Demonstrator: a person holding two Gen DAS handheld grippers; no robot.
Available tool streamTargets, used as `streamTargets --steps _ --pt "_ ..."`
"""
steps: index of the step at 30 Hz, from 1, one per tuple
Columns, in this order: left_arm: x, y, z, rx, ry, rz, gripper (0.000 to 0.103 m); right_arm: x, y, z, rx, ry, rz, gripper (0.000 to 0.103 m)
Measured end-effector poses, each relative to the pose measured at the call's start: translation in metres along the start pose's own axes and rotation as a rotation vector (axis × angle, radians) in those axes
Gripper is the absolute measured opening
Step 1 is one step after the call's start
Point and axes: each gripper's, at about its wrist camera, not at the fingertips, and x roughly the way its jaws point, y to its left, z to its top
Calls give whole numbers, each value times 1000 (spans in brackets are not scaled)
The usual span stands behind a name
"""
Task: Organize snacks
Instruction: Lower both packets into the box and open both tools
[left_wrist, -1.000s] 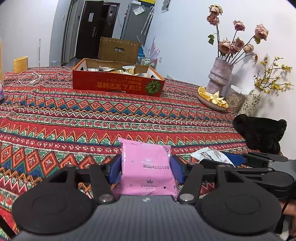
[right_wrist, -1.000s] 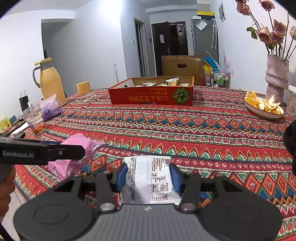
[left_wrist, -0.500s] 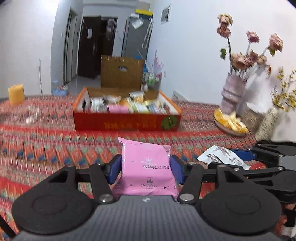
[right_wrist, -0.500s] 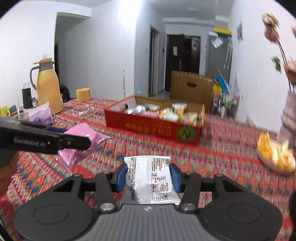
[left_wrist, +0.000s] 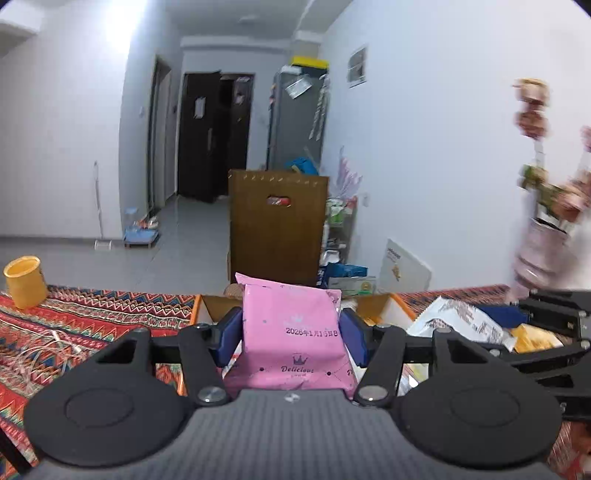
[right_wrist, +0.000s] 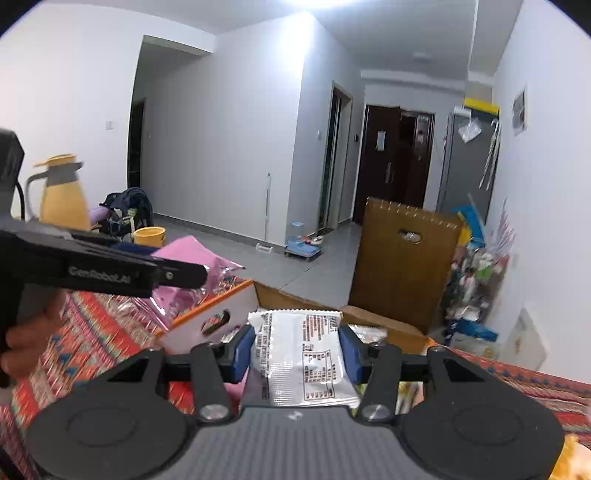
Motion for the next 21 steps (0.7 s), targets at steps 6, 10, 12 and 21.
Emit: streamTargets --steps 6,10,12,21 --pt "106 39 13 -107 125 38 58 112 -30 17 86 116 35 48" --pt "164 54 2 -125 196 91 58 181 -41 11 108 228 12 48" --pt "185 60 -7 -130 238 99 58 209 -42 6 109 282 5 48" --pt "201 63 -18 -110 309 40 75 265 -44 -6 143 426 17 61"
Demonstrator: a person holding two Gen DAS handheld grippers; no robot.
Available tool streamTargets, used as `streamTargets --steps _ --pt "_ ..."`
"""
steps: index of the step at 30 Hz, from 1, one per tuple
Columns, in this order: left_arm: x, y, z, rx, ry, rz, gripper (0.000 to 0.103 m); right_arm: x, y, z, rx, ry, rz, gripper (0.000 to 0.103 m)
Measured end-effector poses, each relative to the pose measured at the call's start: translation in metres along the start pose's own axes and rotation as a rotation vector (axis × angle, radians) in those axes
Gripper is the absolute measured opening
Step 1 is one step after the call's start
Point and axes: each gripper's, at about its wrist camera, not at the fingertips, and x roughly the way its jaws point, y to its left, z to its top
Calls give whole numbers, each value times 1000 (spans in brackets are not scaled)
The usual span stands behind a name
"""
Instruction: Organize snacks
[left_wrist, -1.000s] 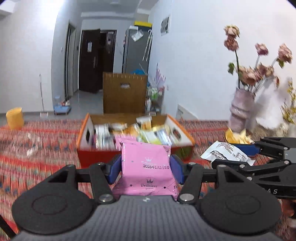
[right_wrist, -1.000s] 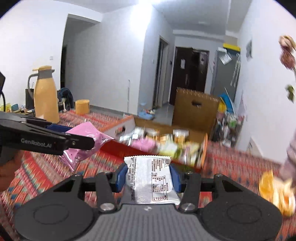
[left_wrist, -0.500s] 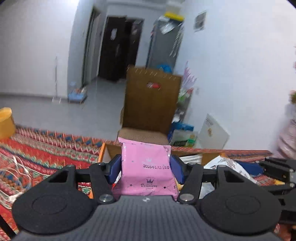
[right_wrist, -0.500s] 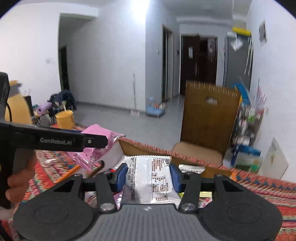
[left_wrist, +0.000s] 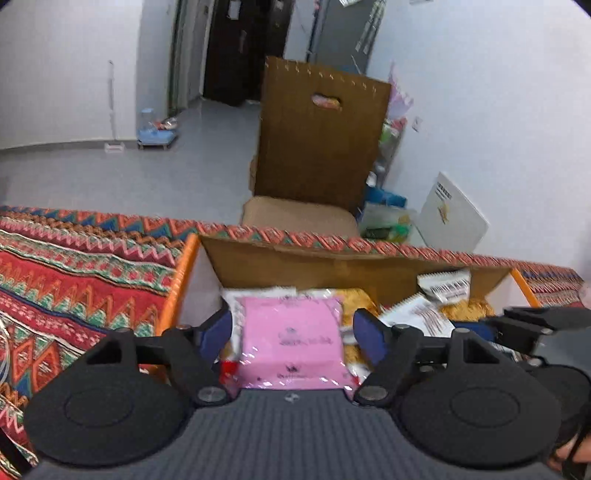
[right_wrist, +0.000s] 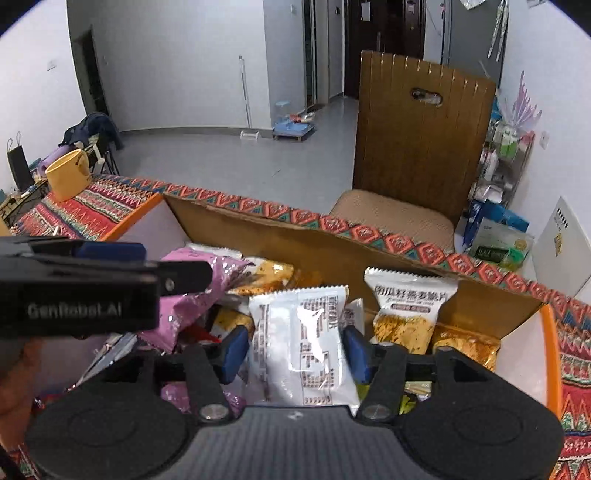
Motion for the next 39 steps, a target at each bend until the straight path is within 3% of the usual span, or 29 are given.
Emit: streamTargets --steps 6,13,25,31,34,36,39 --pt "-9 -7 -2 22 -7 30 78 -10 3 -4 -16 -3 14 66" --pt "-49 -8 8 41 -39 46 79 -62 3 -1 -20 -52 -26 69" --pt "-199 -31 14 125 -169 44 88 -212 -10 -19 11 -178 -132 79" --pt "-284 -39 -20 140 -249 71 98 -299 4 -64 -23 -231 -178 90" --pt "-329 -42 -53 133 -282 53 103 -344 17 -99 -43 -272 -202 94" --pt "-356 -45 -77 139 -301 43 103 -369 25 -124 -52 -299 -203 103" --pt "-396 -52 -118 159 -333 22 103 -406 40 -170 -61 -337 -182 103"
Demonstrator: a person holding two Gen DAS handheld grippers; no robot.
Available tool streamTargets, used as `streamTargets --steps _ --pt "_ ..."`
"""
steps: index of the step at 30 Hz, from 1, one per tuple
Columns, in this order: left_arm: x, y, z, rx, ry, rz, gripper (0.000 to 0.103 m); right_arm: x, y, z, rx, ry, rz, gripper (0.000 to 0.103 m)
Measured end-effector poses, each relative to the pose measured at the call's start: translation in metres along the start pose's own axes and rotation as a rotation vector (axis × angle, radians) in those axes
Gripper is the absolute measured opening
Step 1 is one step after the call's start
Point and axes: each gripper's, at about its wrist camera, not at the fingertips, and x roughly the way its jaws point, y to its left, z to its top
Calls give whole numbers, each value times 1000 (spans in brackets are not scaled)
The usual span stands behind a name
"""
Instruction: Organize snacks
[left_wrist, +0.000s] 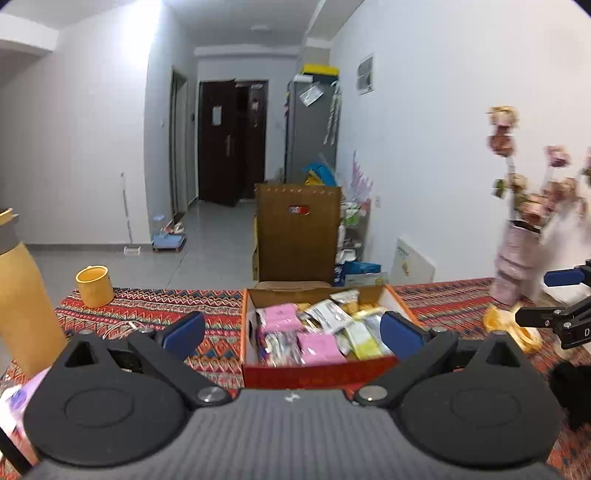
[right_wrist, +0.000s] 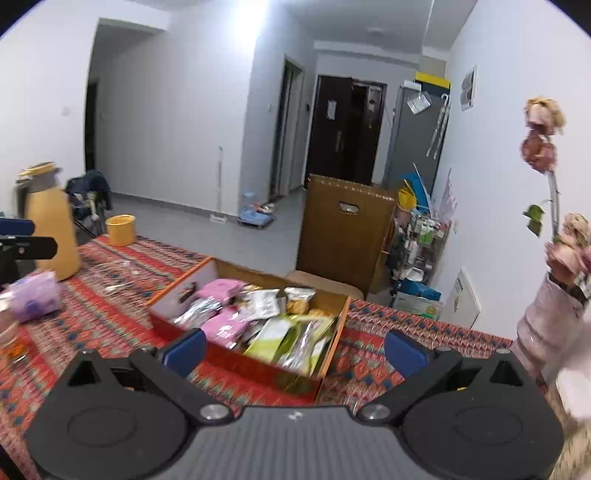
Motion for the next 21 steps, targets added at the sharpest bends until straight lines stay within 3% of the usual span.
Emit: streamTargets --steps 7,12,21 --pt "-110 -26 -72 71 -71 -42 103 -111 28 -81 -4 -88 22 103" --pt "-168 -39 -133 109 -120 -37 103 -167 50 -147 45 -116 45 103" --pt "-222 -53 -233 16 -101 10 103 -213 104 -263 118 -114 1 103"
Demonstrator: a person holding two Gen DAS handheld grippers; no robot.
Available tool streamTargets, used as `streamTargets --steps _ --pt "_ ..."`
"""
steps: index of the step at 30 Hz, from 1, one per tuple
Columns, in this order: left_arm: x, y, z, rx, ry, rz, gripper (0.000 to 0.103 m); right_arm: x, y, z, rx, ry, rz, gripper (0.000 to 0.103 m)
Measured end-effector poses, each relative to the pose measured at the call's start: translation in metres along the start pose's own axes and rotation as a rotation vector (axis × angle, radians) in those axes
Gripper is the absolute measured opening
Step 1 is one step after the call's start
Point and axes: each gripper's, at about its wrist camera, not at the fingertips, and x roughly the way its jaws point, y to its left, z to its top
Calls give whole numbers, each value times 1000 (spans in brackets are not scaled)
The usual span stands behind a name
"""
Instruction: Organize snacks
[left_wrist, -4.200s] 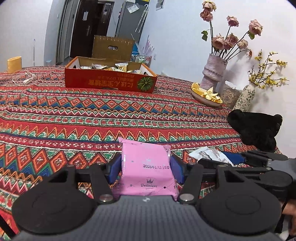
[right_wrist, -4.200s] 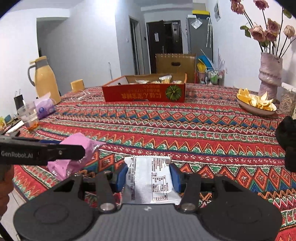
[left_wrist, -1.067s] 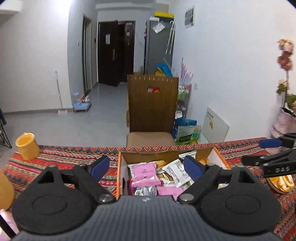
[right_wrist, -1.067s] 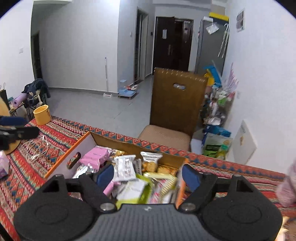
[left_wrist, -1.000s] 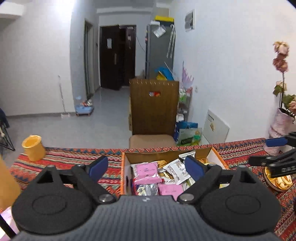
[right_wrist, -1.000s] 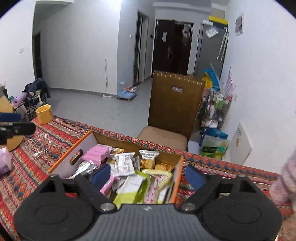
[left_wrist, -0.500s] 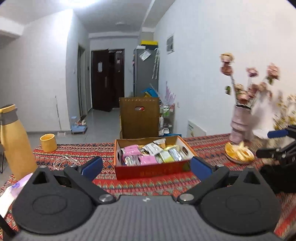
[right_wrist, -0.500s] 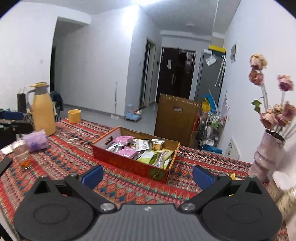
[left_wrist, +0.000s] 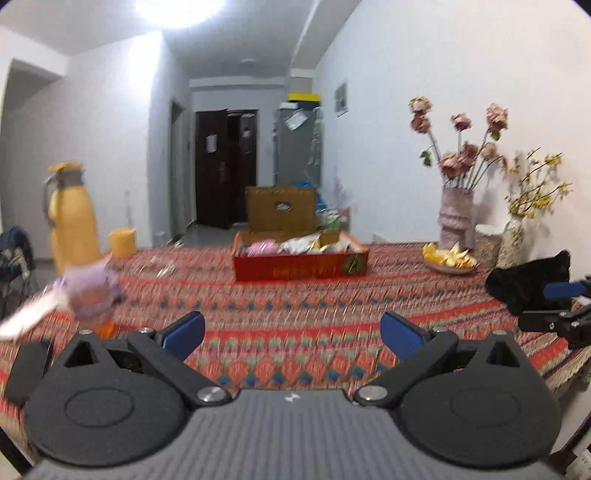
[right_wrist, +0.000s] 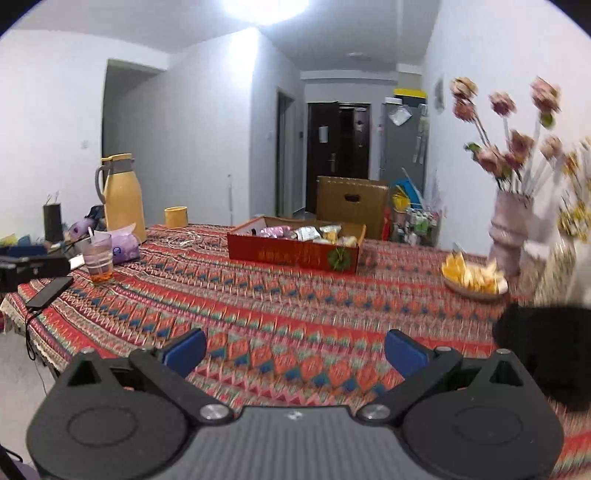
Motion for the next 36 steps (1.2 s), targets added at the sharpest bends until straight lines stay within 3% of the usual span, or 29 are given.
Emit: streamTargets --steps 4,8,11,14,36 --pt "-5 -4 -43 -11 39 71 103 5 18 -38 39 -1 -12 103" --pt "7 -4 -72 -38 94 169 103 28 40 -52 66 -7 -24 103" --pt "6 -2 -78 -47 98 161 103 36 51 -56 109 -6 -53 103" --pt "3 -6 -75 -31 79 150 103 33 59 -61 138 -25 -8 103" --pt "-2 -10 -71 -17 50 146 103 28 65 -62 118 -31 -36 103"
